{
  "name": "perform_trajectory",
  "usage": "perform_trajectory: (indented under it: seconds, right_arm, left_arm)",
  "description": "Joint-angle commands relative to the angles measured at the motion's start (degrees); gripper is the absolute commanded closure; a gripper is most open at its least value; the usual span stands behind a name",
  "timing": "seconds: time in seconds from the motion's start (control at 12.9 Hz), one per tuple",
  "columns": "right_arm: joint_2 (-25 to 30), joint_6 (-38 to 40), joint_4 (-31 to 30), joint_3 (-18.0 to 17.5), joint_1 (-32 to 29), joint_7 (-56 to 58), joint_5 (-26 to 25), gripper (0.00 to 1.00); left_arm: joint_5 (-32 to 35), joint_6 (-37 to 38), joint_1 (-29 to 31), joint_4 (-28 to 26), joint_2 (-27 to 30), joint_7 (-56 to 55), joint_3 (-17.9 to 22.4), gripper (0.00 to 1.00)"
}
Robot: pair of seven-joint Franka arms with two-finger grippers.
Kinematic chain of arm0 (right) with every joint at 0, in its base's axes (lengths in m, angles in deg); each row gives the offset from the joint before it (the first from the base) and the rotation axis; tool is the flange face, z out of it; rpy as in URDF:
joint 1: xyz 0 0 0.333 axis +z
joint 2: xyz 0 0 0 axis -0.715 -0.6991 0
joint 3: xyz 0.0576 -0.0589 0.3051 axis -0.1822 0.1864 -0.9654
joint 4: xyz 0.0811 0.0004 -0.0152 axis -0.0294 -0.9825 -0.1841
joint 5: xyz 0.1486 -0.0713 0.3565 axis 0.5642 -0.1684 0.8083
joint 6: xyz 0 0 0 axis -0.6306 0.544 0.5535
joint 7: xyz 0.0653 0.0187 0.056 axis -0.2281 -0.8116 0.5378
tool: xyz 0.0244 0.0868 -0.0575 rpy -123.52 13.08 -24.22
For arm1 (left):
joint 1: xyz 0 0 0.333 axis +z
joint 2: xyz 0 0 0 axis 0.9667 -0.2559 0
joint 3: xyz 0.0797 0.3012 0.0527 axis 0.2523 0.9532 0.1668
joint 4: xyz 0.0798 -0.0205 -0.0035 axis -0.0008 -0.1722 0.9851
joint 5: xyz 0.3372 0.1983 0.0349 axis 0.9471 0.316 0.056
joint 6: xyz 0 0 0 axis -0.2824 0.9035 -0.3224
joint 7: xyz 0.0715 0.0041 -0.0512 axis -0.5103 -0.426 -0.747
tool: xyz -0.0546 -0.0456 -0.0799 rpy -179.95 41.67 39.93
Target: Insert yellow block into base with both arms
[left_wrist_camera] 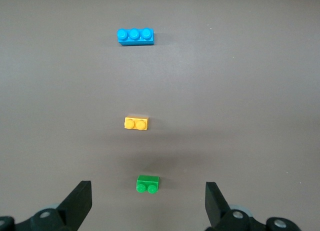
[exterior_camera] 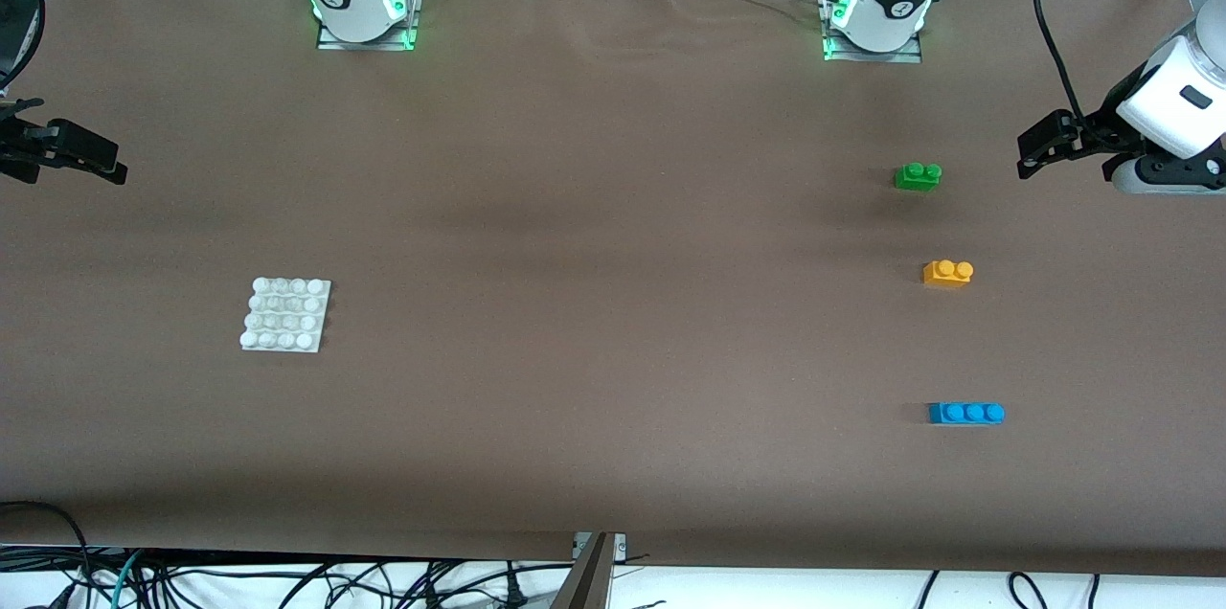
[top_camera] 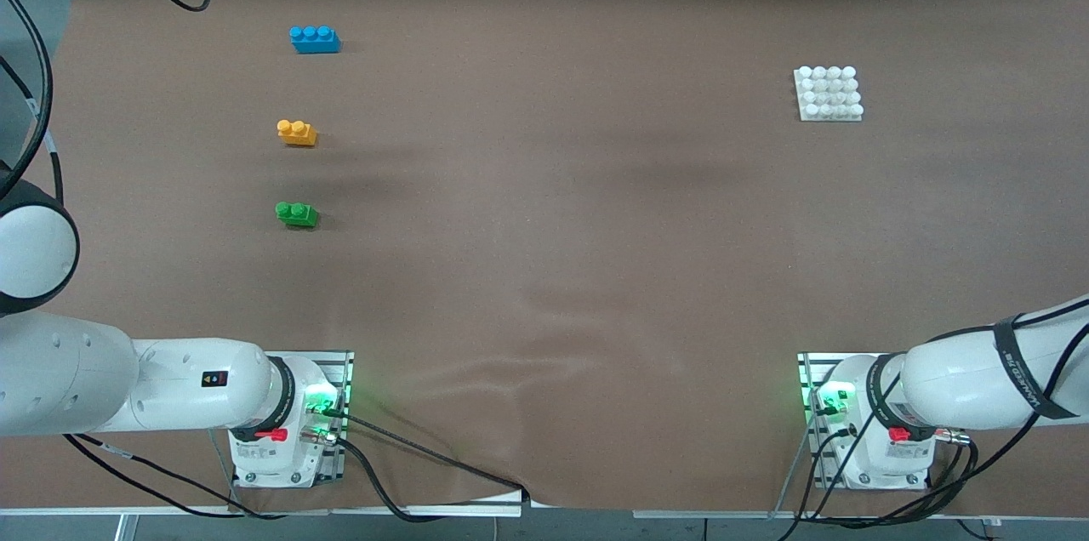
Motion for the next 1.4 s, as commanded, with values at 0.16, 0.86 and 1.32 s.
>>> perform_trajectory:
  seconds: [0.16, 0.86, 1.32]
  right_arm:
    - [-2.3, -0.6, -0.2, -0.6, -0.7, -0.3, 0.5, 0.0]
    - [-19.5, -10.1, -0.8, -0.6, -0.8, -0.5, 0.0, 0.0]
    - [-29.5, -20.0, -1.4, -0.5, -0.7, -0.3, -0.2, 0.0]
  left_arm:
    - [1.1, 1.6, -0.1, 1.9, -0.8, 0.8, 0.1, 0.0]
    - [1.2, 2.0, -0.1, 1.9, -0.8, 0.8, 0.1, 0.0]
    - [1.1, 2.0, -0.2, 1.9, -0.8, 0.7, 0.1, 0.0]
